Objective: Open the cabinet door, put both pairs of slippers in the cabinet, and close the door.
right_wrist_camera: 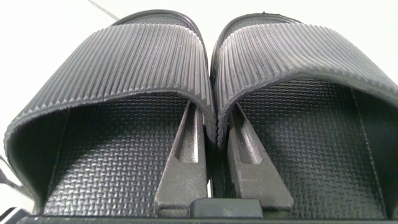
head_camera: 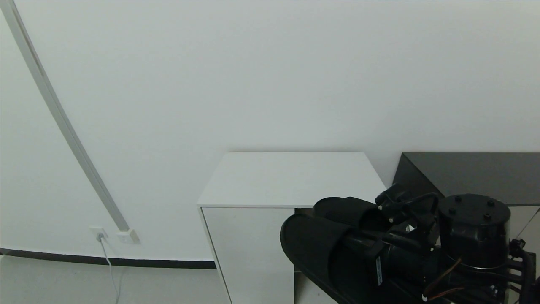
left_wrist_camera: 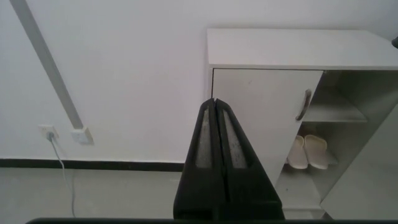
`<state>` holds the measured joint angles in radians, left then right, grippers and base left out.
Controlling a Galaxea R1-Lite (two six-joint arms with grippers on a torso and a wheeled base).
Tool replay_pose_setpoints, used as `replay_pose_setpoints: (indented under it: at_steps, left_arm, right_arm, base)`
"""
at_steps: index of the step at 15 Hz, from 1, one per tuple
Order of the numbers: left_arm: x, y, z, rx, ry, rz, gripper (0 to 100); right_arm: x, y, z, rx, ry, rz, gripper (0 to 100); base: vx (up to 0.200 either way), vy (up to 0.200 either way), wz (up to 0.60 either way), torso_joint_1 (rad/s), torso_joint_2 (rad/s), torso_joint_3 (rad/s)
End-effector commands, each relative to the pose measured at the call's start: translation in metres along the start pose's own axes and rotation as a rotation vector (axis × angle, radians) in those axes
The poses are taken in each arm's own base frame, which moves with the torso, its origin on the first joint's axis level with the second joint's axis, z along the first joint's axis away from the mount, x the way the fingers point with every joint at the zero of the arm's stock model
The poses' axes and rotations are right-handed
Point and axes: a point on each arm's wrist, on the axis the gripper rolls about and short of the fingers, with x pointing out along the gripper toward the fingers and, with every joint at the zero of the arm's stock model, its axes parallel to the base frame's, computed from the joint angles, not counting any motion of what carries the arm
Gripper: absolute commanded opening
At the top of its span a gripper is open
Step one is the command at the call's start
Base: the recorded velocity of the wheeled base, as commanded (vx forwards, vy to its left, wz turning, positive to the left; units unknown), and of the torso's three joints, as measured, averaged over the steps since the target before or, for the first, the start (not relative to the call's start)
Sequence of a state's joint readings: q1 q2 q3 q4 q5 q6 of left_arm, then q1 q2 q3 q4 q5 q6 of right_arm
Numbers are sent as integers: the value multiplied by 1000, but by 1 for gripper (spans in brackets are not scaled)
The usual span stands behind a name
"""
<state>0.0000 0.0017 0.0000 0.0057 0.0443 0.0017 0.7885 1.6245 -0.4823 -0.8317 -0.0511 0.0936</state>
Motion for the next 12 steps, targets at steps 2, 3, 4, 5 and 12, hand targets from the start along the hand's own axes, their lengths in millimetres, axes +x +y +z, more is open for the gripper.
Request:
replay_pose_setpoints:
  at_steps: [2, 3, 4, 5, 12]
  left_arm:
    - [0, 0, 0, 1, 0, -3, 0]
    - [0, 0, 0, 1, 0, -3, 0]
    - [0, 0, 0, 0, 0, -3, 0]
    - [0, 0, 0, 0, 0, -3, 0]
    - [0, 0, 0, 0, 0, -1, 0]
  right_arm:
    - [1, 0, -2, 1, 7, 1, 0]
    - [1, 0, -2, 1, 7, 0, 0]
    - [3, 0, -4, 1, 16, -1, 0]
    - [4, 0, -4, 1, 19, -1, 0]
    - [5, 0, -11, -7, 7, 0, 0]
  base:
    - [0, 0, 0, 0, 0, 0]
    - [-200, 0, 0, 7, 2, -2]
    - [-200, 0, 0, 2, 7, 7]
    - [-200, 0, 0, 22, 12, 2]
    - [-86, 0, 0, -2, 0, 1]
